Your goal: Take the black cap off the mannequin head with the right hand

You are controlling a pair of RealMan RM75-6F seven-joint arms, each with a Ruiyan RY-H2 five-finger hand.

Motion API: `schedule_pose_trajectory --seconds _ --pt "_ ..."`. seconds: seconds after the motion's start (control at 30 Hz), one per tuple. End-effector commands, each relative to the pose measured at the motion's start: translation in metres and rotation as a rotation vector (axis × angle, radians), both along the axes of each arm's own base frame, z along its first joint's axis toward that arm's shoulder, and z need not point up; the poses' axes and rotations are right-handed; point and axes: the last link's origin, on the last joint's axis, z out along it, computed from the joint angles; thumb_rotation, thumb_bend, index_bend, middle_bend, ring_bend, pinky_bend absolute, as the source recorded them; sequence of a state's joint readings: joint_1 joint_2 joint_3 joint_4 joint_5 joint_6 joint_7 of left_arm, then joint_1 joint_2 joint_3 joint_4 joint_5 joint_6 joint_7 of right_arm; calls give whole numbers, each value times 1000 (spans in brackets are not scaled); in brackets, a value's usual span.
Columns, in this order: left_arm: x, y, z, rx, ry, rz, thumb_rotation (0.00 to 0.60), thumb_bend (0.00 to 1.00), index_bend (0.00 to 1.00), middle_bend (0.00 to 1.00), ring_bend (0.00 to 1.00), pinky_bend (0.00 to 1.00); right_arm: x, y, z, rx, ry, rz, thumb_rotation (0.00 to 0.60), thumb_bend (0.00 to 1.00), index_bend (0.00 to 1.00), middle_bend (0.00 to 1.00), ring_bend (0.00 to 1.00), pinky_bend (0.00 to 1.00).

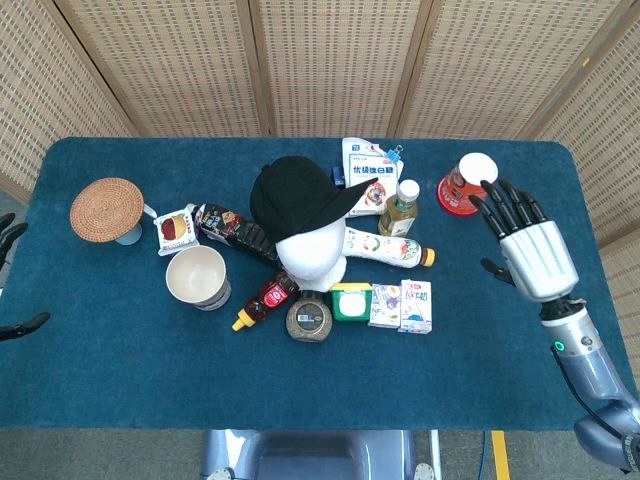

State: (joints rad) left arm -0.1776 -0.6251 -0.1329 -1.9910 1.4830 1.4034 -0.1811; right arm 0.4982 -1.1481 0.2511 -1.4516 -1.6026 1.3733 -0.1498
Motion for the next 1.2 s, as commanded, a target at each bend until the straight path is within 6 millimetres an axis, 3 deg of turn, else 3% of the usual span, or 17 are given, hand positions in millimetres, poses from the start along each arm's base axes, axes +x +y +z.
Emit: schedule_pose_trajectory --seconds 0.03,0.33,0.83,1.07,1.2 --pt "8 10 8 -12 -12 7 600 50 0 0 0 50 23 -14 3 -1 9 29 600 0 96 60 68 194" --pt "7 22 17 -65 -55 47 600 49 0 0 0 50 71 -39 -6 28 -25 106 600 0 97 76 82 207" --pt "2 24 24 -45 -46 85 600 50 0 0 0 50 118 -76 -57 67 191 157 600 10 116 94 75 208" --pt "-6 29 25 -43 -46 116 600 50 0 0 0 50 144 -85 -70 74 229 175 600 132 211 173 106 231" --pt "-13 32 27 -42 -47 130 600 49 0 0 0 50 151 -89 -72 48 228 186 600 259 312 298 210 270"
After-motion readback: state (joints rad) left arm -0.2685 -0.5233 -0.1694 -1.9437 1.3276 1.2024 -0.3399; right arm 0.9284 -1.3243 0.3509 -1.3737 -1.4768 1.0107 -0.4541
